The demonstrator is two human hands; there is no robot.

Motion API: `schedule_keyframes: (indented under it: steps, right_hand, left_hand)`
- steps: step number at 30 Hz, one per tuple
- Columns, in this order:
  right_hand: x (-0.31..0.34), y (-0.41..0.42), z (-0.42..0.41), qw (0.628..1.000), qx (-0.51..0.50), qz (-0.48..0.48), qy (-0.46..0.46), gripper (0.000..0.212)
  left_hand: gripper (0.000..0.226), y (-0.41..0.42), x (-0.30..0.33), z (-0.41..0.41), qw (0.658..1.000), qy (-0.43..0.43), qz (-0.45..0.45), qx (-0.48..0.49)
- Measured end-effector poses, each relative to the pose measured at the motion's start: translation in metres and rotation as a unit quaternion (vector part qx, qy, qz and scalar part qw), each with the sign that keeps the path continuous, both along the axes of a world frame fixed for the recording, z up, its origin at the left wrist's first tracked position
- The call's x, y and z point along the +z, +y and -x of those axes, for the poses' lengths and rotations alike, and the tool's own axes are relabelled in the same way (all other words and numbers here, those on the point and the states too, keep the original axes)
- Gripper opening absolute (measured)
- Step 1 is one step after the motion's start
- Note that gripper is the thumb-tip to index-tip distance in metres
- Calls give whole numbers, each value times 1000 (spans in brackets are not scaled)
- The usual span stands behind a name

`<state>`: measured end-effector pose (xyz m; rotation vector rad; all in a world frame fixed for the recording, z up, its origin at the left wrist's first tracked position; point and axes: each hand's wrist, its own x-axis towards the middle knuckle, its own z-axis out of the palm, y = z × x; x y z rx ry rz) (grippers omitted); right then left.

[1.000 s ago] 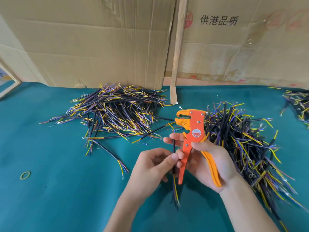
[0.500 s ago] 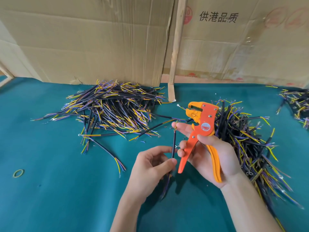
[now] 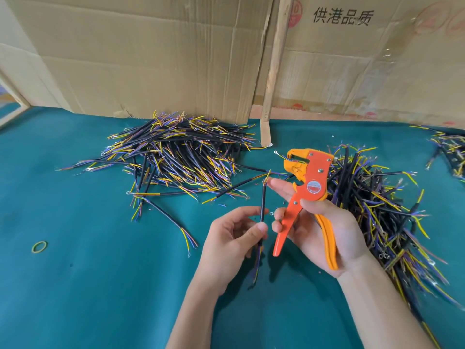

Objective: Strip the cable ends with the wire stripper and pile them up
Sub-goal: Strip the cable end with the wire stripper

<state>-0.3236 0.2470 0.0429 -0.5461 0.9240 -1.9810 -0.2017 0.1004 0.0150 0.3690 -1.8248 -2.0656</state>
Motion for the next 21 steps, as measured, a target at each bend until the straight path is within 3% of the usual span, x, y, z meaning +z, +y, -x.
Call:
schedule_keyframes:
  steps: [2, 6, 13, 19, 21]
  right_hand:
    - [-1, 1, 2, 1000, -8, 3, -5, 73]
    - [-1, 3, 7, 999, -50, 7, -17, 61]
    - [5, 9, 11, 995, -84, 55, -28, 59]
    - [7, 10, 11, 993, -85, 72, -44, 62]
    - [6, 11, 13, 992, -88, 77, -49, 60]
  left_hand:
    - [19, 1, 1, 1, 1000, -11, 16, -8]
    - [23, 1, 2, -2, 997, -37, 33, -66]
    - [26, -5, 4, -8, 986, -71, 58, -140]
    - [4, -5, 3, -7, 994, -60, 37, -81]
    - [7, -4, 5, -7, 996, -62, 28, -65]
